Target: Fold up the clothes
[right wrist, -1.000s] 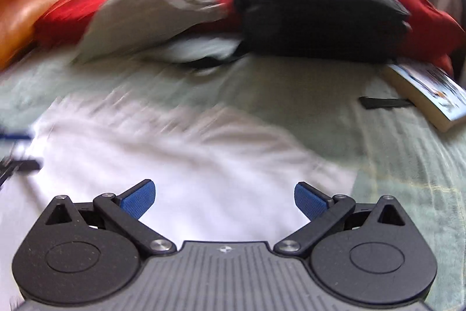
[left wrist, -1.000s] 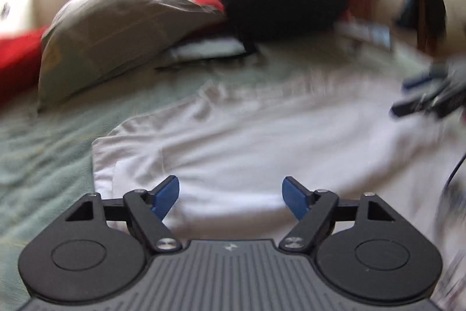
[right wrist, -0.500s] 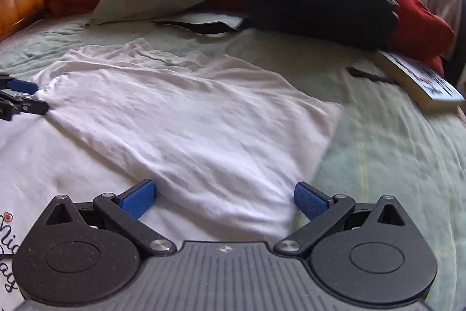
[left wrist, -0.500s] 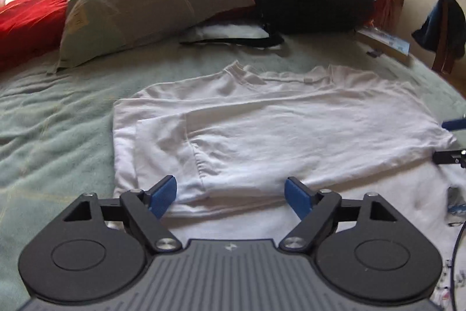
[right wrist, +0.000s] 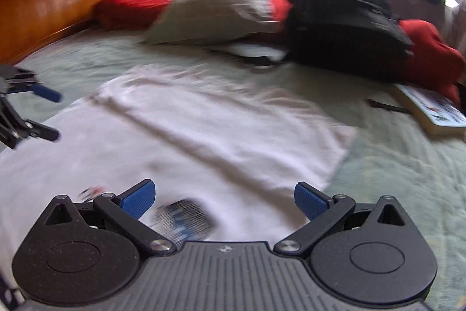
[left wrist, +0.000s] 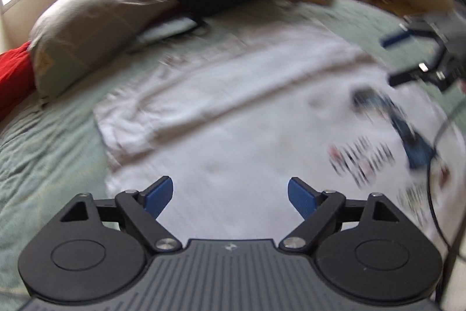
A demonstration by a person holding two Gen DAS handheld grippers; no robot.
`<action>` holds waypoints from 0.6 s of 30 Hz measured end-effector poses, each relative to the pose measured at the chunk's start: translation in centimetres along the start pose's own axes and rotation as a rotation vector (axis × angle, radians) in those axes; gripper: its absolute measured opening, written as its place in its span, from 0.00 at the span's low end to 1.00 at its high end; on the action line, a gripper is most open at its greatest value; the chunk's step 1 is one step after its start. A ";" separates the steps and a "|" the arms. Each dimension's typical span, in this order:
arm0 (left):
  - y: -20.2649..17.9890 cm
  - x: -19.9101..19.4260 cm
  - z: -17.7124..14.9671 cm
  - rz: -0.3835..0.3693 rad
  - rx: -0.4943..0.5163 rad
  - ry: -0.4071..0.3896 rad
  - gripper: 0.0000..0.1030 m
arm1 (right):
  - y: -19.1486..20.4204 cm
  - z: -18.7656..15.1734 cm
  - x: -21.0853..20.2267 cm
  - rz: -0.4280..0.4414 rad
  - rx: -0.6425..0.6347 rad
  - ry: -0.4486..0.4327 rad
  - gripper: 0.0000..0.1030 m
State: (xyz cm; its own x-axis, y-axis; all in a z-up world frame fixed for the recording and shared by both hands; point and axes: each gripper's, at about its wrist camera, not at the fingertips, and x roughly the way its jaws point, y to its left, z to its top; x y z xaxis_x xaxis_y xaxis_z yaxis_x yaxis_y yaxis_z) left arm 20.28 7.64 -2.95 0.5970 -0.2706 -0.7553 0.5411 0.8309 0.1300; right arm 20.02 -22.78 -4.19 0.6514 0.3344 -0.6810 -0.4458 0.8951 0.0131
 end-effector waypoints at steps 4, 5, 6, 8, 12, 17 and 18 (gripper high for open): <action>-1.7 -0.6 -3.8 -0.025 -0.025 0.028 0.84 | 2.7 -1.3 -0.8 0.075 -0.055 0.009 1.00; -1.8 -0.9 -4.7 -0.034 -0.049 0.023 0.84 | 3.3 -1.8 -0.9 0.092 -0.059 0.014 1.00; -1.7 -1.4 -5.6 -0.041 -0.085 0.019 0.84 | 3.7 -2.4 -0.9 0.101 -0.053 0.025 1.00; -1.3 -2.5 -7.4 -0.045 -0.141 0.008 0.86 | 4.3 -3.7 -1.0 0.084 -0.050 0.051 1.00; -1.5 -4.8 -10.4 -0.029 -0.184 0.001 0.88 | 5.7 -6.4 -1.6 0.016 -0.067 0.088 1.00; -2.6 -7.3 -13.4 0.006 -0.191 -0.001 0.90 | 5.8 -8.6 -3.1 -0.029 0.001 0.065 1.00; -2.9 -7.7 -13.9 0.019 -0.182 -0.005 0.90 | 5.8 -8.9 -3.2 -0.037 0.015 0.058 1.00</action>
State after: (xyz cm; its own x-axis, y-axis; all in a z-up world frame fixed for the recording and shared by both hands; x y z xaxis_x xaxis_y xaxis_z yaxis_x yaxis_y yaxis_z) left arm 5.83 14.07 -6.45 0.6092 -0.2565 -0.7504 0.4142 0.9099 0.0252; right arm 9.86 -21.32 -8.47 0.6301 0.2841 -0.7227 -0.4128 0.9108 -0.0018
